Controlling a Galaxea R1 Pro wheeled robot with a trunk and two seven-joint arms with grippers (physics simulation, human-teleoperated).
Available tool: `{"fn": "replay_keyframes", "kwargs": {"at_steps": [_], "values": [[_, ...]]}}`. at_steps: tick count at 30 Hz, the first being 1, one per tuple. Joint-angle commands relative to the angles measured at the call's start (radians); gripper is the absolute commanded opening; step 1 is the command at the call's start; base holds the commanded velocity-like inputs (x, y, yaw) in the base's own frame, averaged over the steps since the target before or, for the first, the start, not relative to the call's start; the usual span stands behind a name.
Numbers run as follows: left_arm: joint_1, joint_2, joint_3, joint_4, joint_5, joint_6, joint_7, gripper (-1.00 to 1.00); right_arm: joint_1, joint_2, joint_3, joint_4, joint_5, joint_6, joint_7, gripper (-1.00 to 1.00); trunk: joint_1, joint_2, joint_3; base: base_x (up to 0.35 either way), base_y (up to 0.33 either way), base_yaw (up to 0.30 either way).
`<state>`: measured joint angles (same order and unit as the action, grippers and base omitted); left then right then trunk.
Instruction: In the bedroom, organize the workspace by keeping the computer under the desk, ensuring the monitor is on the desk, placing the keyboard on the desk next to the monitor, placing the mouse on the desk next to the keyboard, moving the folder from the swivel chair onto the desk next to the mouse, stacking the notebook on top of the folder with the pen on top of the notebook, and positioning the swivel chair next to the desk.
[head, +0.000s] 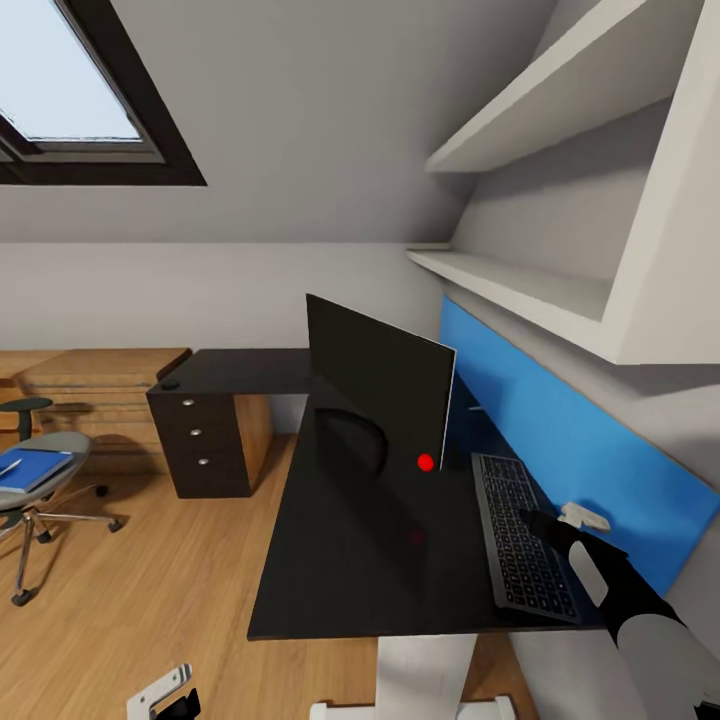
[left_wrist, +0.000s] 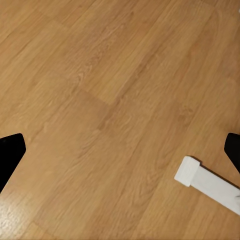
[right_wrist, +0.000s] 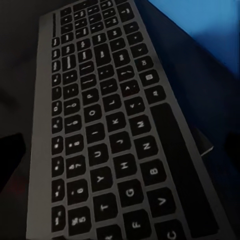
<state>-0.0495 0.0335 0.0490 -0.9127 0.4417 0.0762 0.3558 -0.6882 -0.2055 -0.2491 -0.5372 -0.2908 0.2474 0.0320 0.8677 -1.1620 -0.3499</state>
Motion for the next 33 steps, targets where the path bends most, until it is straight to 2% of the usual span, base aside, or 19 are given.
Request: {"fn": "replay_keyframes", "kwargs": {"at_steps": [1, 16, 25, 33], "values": [[0.000, 0.000, -0.001, -0.002, 0.006, 0.005, 0.004, 1.00, -0.001, 0.000, -0.004, -0.001, 0.001, 0.006, 0.003, 1.00, 0.000, -0.001, -0.001, 0.000, 0.000, 0.000], [-0.001, 0.000, -0.001, 0.024, 0.005, 0.004, 0.004, 1.00, -0.001, 0.000, -0.003, -0.001, 0.012, 0.004, -0.009, 1.00, 0.000, -0.001, -0.001, 0.000, 0.000, 0.000], [-0.001, 0.000, -0.002, 0.045, 0.005, 0.004, 0.005, 1.00, -0.001, 0.000, -0.003, -0.001, 0.012, 0.004, -0.015, 1.00, 0.000, -0.001, -0.001, 0.177, -0.038, 0.000], [0.000, 0.000, -0.003, 0.047, 0.005, 0.004, 0.004, 1.00, -0.001, 0.000, -0.002, -0.002, 0.013, 0.004, -0.015, 1.00, 0.000, -0.001, -0.001, 0.051, -0.014, 0.000]]}}
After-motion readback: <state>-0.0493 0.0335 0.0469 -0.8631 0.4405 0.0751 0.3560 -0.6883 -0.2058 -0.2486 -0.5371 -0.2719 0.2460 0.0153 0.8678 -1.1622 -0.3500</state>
